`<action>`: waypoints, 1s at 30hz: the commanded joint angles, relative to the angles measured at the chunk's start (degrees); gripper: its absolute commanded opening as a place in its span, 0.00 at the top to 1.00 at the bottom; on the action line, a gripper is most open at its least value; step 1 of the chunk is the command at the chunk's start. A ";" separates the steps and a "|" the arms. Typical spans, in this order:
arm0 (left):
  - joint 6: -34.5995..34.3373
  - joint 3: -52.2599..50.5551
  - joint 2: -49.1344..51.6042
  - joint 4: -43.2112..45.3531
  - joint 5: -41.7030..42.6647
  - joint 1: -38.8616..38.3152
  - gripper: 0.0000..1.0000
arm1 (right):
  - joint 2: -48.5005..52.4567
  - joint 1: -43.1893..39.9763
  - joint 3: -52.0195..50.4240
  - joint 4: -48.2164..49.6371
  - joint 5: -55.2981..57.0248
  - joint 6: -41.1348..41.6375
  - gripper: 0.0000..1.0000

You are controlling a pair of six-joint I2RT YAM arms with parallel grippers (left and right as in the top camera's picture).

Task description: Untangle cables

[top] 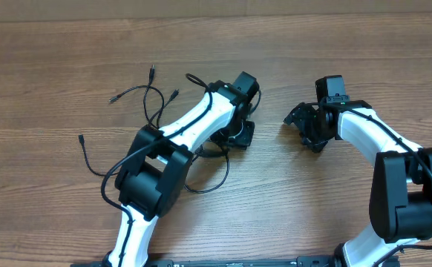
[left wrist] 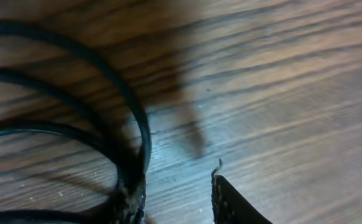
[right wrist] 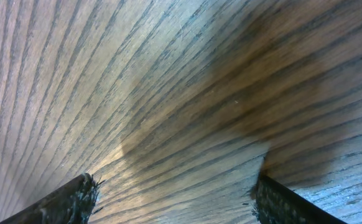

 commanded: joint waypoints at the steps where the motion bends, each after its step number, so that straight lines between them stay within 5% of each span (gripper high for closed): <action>1: -4.04 0.55 2.43 -0.55 -6.97 -0.79 0.65 | 1.75 -0.22 -2.21 -0.44 3.54 -0.59 0.19; 4: -4.15 0.70 2.43 -0.66 -5.64 -0.68 0.68 | 1.75 -0.22 -2.21 -0.42 3.54 -0.57 0.19; 6: -3.78 2.54 1.99 -2.08 -0.61 -0.28 0.86 | 1.75 -0.22 -2.21 -0.42 3.52 -0.57 0.19; 9: -2.32 9.53 1.14 -6.23 2.01 0.04 0.96 | 1.75 -0.22 -2.21 -0.39 3.56 -0.59 0.20; 12: -2.45 10.38 1.20 -8.48 -3.93 0.00 0.96 | 1.75 -0.22 -2.21 -0.39 3.56 -0.59 0.24; 14: -3.32 9.22 1.22 -9.90 -7.58 -0.07 0.77 | 1.75 -0.22 -2.21 -0.28 3.54 -0.59 0.24; 17: -3.87 7.43 1.25 -9.62 -8.17 -0.09 0.64 | 1.75 -0.22 -2.21 -0.28 3.54 -0.59 0.24; 19: -5.68 5.70 1.25 -8.37 -8.15 -0.09 0.67 | 1.75 -0.22 -2.21 -0.28 3.54 -0.59 0.24; 21: -6.12 2.71 1.25 -5.73 -6.86 -0.35 0.81 | 1.75 -0.22 -2.21 -0.28 3.54 -0.59 0.24; 26: -6.10 -3.58 1.25 -0.20 -6.91 -1.97 0.74 | 1.75 -0.22 -2.21 -0.28 3.54 -0.59 0.24; 27: -6.05 -3.96 1.25 -0.24 -6.93 -1.95 0.91 | 1.75 -0.22 -2.21 -0.28 3.54 -0.59 0.24; 30: -6.03 -3.89 1.22 -0.61 -6.80 -1.66 0.96 | 1.75 -0.22 -2.21 -0.28 3.52 -0.59 0.24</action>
